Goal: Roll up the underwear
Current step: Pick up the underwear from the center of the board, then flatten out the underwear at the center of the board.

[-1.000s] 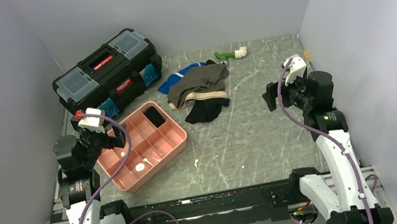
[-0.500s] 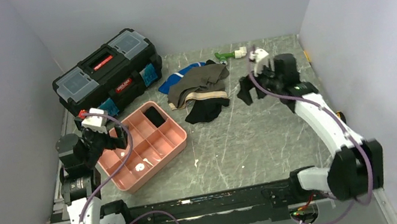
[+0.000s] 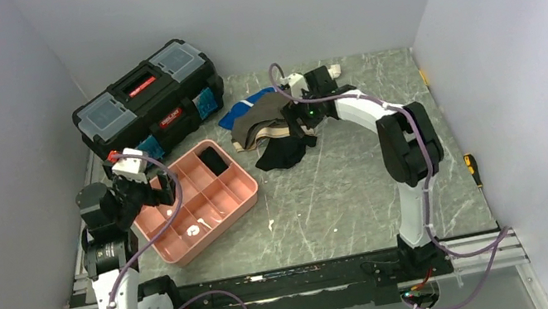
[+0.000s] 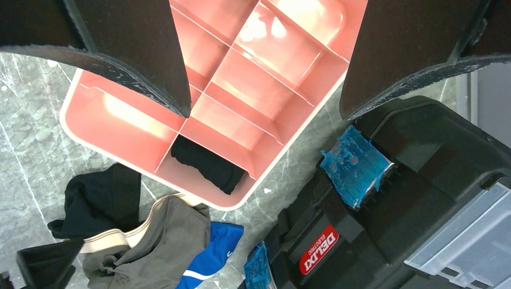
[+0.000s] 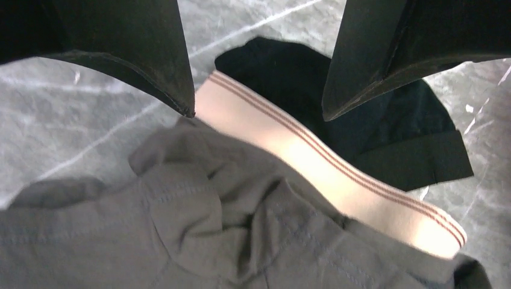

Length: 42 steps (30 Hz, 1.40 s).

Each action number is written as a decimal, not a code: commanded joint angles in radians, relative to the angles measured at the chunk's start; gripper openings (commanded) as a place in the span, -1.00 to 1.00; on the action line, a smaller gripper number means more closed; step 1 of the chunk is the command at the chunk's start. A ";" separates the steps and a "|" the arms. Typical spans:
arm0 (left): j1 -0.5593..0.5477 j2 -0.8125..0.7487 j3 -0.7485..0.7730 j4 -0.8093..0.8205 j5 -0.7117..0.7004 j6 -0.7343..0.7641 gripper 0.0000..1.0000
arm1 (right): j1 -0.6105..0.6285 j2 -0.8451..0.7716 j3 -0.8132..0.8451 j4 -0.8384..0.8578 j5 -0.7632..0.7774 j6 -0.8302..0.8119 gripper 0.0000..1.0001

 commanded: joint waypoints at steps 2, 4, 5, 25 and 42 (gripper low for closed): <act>0.007 0.017 0.002 0.025 0.023 0.007 0.98 | 0.048 0.072 0.164 -0.011 0.004 -0.046 0.58; 0.008 0.015 -0.002 0.031 0.020 0.008 0.98 | 0.071 0.104 0.201 -0.005 0.023 -0.055 0.58; 0.008 0.016 -0.006 0.035 0.021 0.007 0.98 | 0.080 0.119 0.218 0.000 0.030 -0.063 0.58; 0.011 0.061 0.003 0.019 0.057 0.008 0.98 | 0.133 -0.131 0.395 -0.227 0.000 -0.088 -1.00; 0.010 0.087 0.015 0.015 0.056 0.009 0.98 | 0.183 -0.664 -0.157 -0.339 -0.059 -0.159 0.70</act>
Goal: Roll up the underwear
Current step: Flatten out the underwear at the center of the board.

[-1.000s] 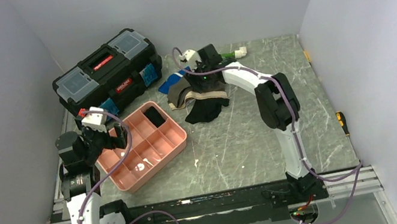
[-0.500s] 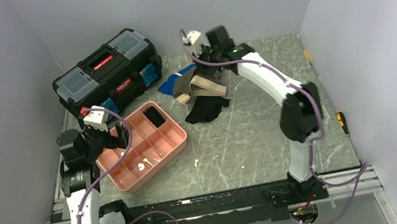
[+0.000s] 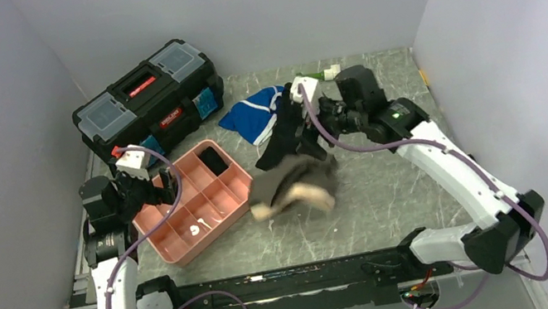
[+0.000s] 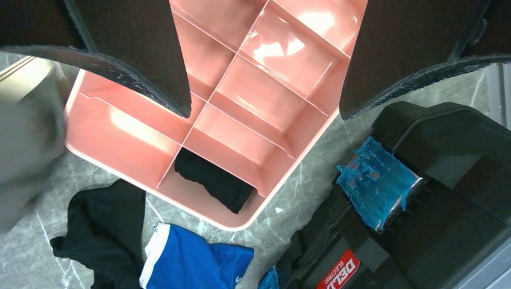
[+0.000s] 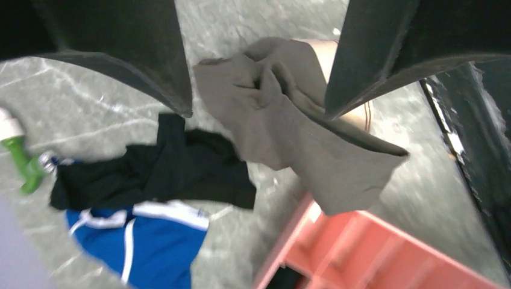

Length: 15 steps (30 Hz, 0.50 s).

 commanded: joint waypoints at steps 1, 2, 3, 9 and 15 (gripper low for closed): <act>0.005 0.003 0.020 0.015 0.021 0.005 0.98 | -0.004 0.078 -0.117 0.051 0.091 0.017 0.87; 0.005 0.002 0.019 0.015 0.020 0.006 0.98 | -0.005 0.091 -0.125 0.071 0.115 0.024 0.97; 0.005 0.001 0.020 0.015 0.018 0.005 0.98 | -0.005 0.100 -0.133 0.114 0.147 0.034 0.99; 0.006 0.005 0.018 0.016 0.014 0.007 0.98 | -0.005 0.321 -0.028 0.278 0.352 0.074 0.99; 0.006 0.001 0.016 0.015 0.008 0.012 0.98 | -0.003 0.659 0.211 0.323 0.372 0.077 0.99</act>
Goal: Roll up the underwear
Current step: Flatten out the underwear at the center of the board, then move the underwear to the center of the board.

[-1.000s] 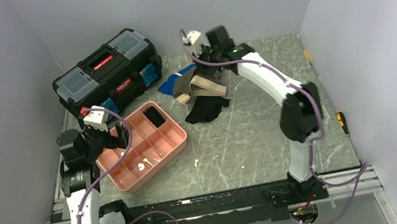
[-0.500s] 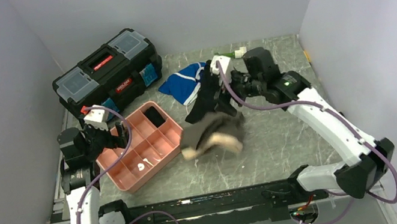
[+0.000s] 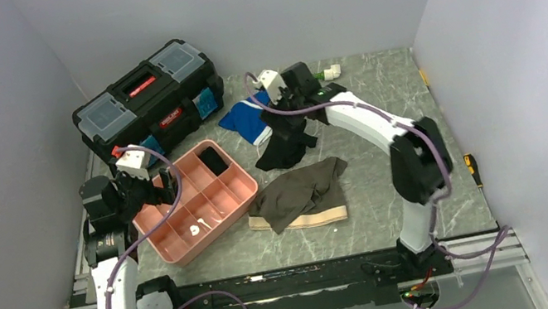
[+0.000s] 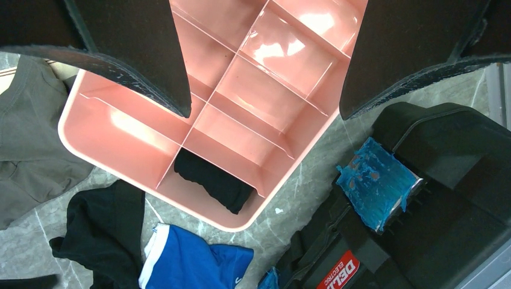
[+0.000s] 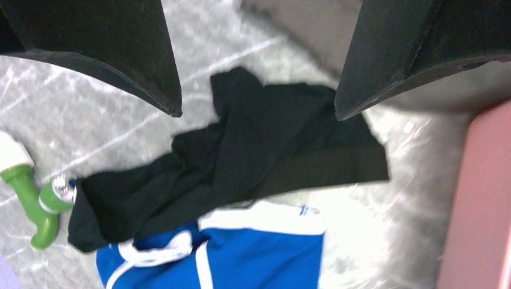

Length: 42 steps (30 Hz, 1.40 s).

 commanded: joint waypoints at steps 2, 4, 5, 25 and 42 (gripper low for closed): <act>0.006 -0.008 0.017 0.013 0.010 0.010 0.98 | -0.002 0.253 0.196 0.089 0.056 0.011 0.96; 0.006 -0.007 0.017 0.011 0.013 0.009 0.98 | -0.001 0.340 0.269 0.056 0.054 0.002 0.87; 0.006 -0.007 0.016 0.011 0.015 0.009 0.98 | 0.001 0.374 0.308 0.029 0.062 0.003 0.82; 0.005 0.002 0.021 0.010 0.006 0.017 0.98 | 0.004 0.333 0.093 -0.067 -0.004 -0.006 0.53; -0.016 0.192 0.224 -0.630 -0.210 0.689 0.98 | -0.036 0.845 0.949 -0.031 0.098 0.099 0.71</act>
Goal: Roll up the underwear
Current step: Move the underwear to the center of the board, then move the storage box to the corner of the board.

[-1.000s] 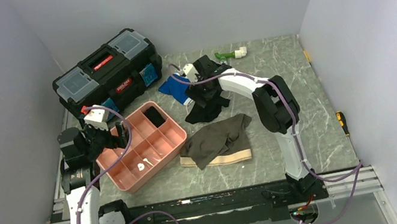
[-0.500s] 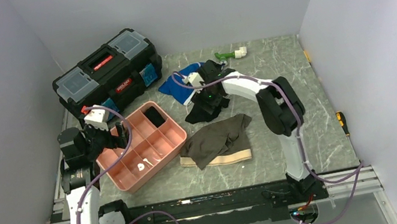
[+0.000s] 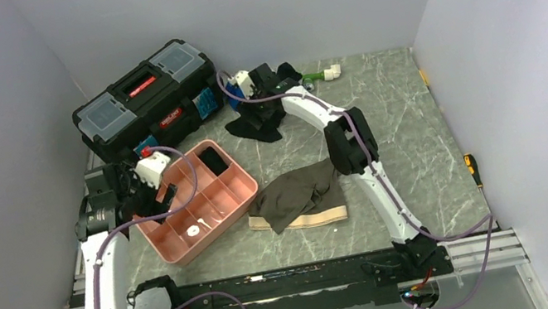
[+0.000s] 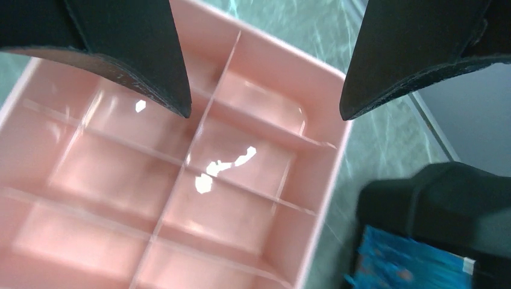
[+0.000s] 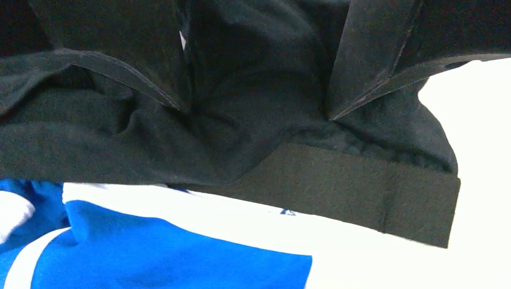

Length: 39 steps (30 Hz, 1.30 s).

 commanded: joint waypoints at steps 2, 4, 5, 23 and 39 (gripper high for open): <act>-0.011 0.015 0.091 -0.328 -0.003 0.261 0.98 | -0.045 0.010 0.150 0.081 0.057 0.075 0.83; -0.046 -0.004 0.110 -0.392 0.055 0.284 0.98 | -0.049 -0.099 0.011 0.155 0.019 0.084 0.92; -0.087 -0.015 0.117 -0.413 0.074 0.286 0.98 | -0.049 -0.156 -0.051 0.176 0.008 0.080 0.98; -0.751 0.246 0.076 -0.211 -0.199 0.043 0.72 | -0.125 -0.769 -0.748 0.143 -0.044 0.040 0.99; -0.789 0.321 -0.075 -0.342 -0.446 0.147 -0.92 | -0.269 -0.983 -1.041 0.142 -0.143 0.035 0.97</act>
